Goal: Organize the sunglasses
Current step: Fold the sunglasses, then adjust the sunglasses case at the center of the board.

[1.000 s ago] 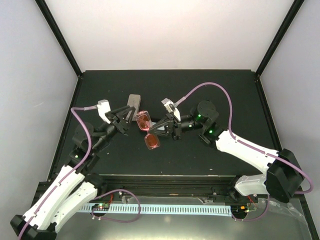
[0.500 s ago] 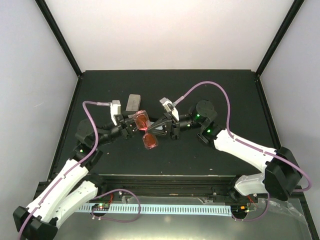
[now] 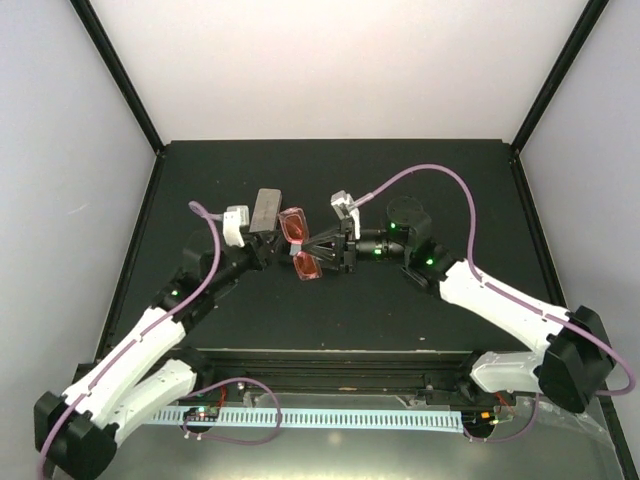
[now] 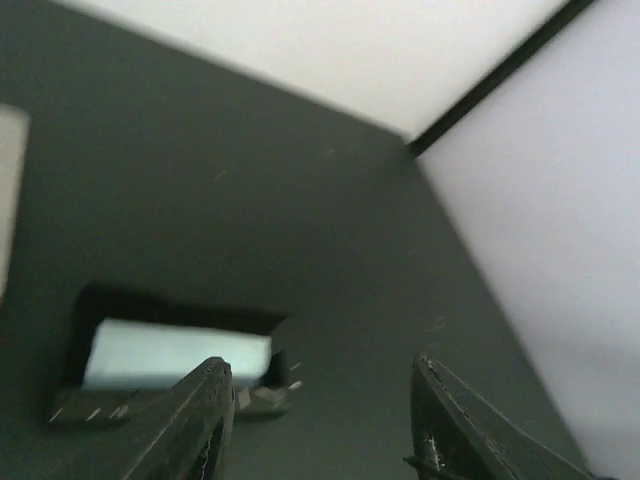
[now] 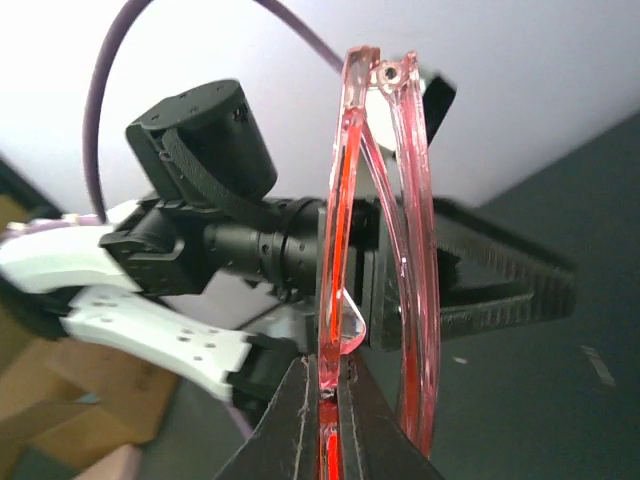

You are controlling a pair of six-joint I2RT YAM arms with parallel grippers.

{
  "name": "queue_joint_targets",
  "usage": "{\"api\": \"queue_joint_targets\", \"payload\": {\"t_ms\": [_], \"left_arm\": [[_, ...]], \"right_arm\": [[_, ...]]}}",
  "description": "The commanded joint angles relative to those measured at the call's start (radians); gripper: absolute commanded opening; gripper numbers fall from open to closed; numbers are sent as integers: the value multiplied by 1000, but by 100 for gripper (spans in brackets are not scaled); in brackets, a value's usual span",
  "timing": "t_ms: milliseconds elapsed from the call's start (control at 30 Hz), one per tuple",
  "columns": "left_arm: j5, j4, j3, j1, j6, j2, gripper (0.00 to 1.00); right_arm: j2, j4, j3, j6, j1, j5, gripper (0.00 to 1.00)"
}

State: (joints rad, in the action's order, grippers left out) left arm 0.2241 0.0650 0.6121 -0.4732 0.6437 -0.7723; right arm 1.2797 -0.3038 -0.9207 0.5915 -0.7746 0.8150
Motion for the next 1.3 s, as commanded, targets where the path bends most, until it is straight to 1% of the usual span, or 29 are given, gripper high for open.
{"api": "queue_joint_targets", "payload": {"t_ms": [0, 67, 167, 300, 400, 433, 600, 767, 867, 967, 1167, 1267], "left_arm": [[-148, 108, -66, -2, 63, -91, 47], [-153, 84, -103, -2, 89, -139, 45], [-174, 20, -158, -2, 103, -231, 39], [-206, -16, -136, -2, 78, -402, 18], [-217, -37, -103, -2, 62, -516, 12], [-221, -47, -93, -2, 58, -564, 12], [-246, -64, -21, -2, 29, -708, 11], [-224, -89, 59, -1, -4, -818, 12], [-188, -106, 103, 1, -34, -867, 12], [-142, -124, 148, 2, -73, -908, 14], [-23, -150, 228, 4, -143, -982, 16], [1, -150, 241, 5, -146, -994, 17]], "right_arm": [[-63, 274, -4, -222, 6, -277, 1], [-75, 316, 2, -250, 7, -345, 1], [-82, 331, 18, -264, 7, -393, 1], [-68, 329, 26, -257, 6, -399, 1], [-57, 320, 31, -250, 7, -400, 1], [-51, 318, 32, -247, 6, -400, 1], [-29, 312, 30, -236, 8, -415, 1], [-11, 339, 25, -230, 14, -433, 1], [8, 357, 26, -218, 45, -382, 1], [48, 420, 5, -222, 75, -358, 1], [161, 513, -62, -193, 100, -343, 1], [243, 555, -125, -165, 100, -338, 1]]}}
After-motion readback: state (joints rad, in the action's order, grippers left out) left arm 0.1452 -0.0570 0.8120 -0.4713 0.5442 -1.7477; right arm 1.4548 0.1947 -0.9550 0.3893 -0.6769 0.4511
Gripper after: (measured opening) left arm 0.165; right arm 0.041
